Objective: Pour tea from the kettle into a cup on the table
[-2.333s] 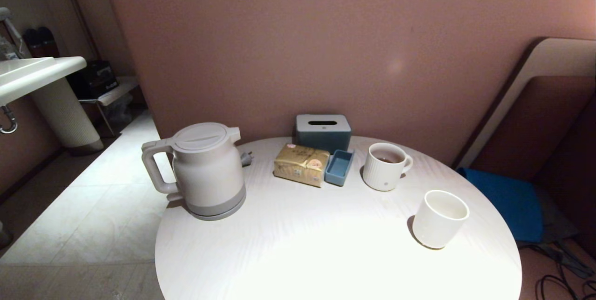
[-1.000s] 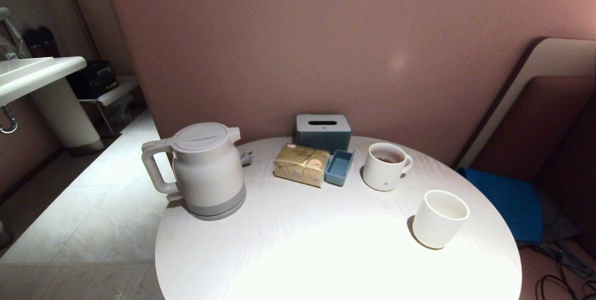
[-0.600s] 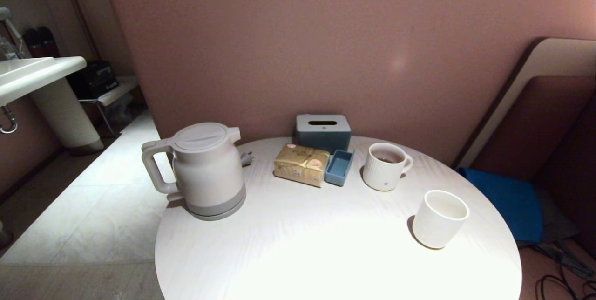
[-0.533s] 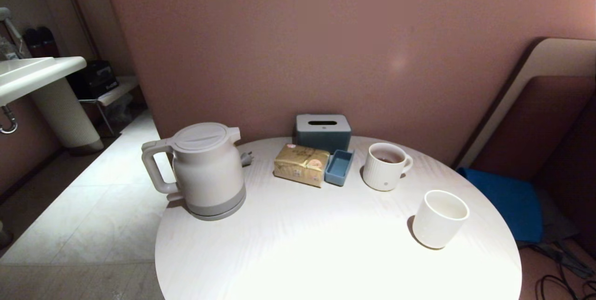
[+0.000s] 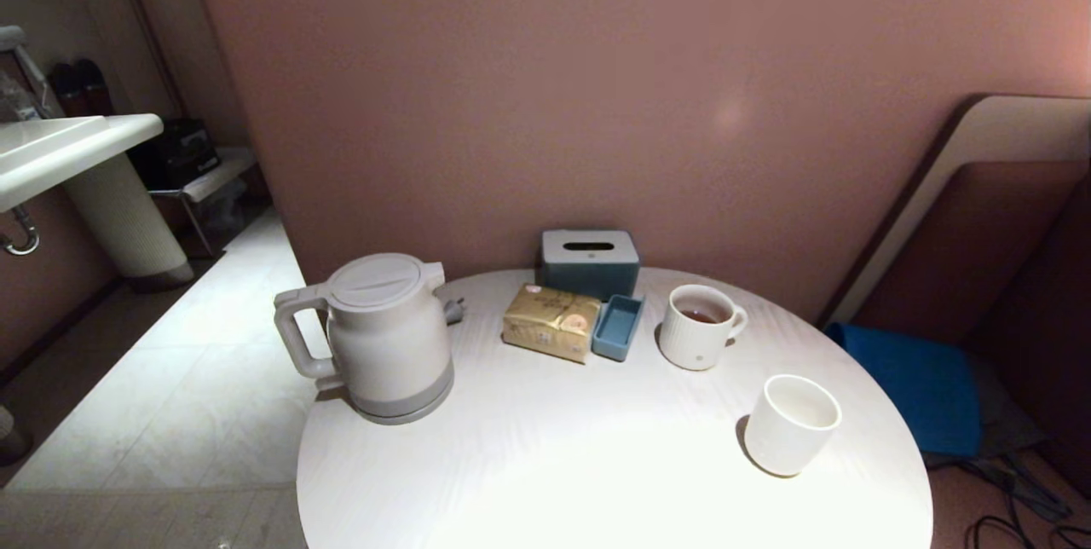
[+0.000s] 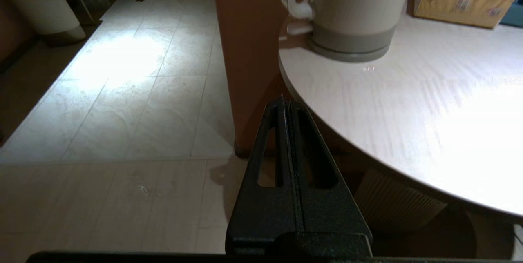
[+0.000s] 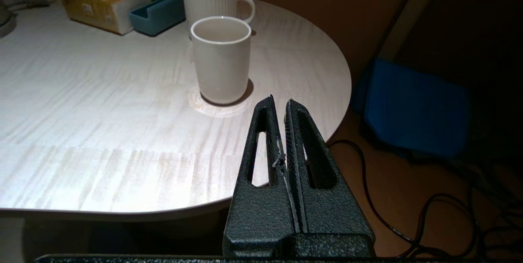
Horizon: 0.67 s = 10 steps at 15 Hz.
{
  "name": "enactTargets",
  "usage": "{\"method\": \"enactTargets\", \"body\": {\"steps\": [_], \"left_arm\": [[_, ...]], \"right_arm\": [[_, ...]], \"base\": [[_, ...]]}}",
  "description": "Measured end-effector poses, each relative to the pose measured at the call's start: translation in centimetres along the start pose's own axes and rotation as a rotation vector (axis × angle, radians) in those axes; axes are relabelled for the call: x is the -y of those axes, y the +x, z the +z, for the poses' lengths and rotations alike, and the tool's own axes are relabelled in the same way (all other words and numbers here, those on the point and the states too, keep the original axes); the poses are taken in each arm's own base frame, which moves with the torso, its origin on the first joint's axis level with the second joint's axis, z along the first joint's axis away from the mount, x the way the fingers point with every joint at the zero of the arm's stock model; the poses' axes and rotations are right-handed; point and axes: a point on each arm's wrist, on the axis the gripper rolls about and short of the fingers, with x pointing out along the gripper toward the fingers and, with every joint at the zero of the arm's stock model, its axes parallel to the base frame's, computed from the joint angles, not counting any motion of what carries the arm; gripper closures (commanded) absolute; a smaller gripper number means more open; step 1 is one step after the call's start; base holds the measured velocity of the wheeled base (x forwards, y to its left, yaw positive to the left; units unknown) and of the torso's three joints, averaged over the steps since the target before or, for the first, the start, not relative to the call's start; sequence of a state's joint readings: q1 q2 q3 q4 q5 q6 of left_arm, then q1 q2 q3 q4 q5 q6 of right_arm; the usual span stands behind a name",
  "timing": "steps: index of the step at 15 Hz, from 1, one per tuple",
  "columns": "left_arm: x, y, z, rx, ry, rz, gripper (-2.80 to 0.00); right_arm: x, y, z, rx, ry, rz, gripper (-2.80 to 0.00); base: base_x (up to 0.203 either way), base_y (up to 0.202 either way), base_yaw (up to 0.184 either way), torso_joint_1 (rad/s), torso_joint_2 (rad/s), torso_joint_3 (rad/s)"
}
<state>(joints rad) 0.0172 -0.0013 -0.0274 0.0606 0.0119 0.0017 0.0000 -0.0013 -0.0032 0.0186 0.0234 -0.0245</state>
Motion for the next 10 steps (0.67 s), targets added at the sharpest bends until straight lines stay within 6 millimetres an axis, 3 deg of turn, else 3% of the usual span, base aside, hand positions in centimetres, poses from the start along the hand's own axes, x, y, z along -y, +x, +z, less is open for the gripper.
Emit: {"method": "enactTargets", "body": {"steps": [6,10], "left_arm": [[0.0,0.0,0.01,0.001,0.0,0.0,0.0],[0.0,0.0,0.0,0.0,0.0,0.0,0.0]], "right_arm": [[0.0,0.0,0.01,0.001,0.0,0.0,0.0],[0.0,0.0,0.0,0.0,0.0,-0.001,0.0]], "base": [[0.0,0.0,0.0,0.286,-0.57,-0.273],[0.0,0.0,0.0,0.039,-0.05,-0.035]]}}
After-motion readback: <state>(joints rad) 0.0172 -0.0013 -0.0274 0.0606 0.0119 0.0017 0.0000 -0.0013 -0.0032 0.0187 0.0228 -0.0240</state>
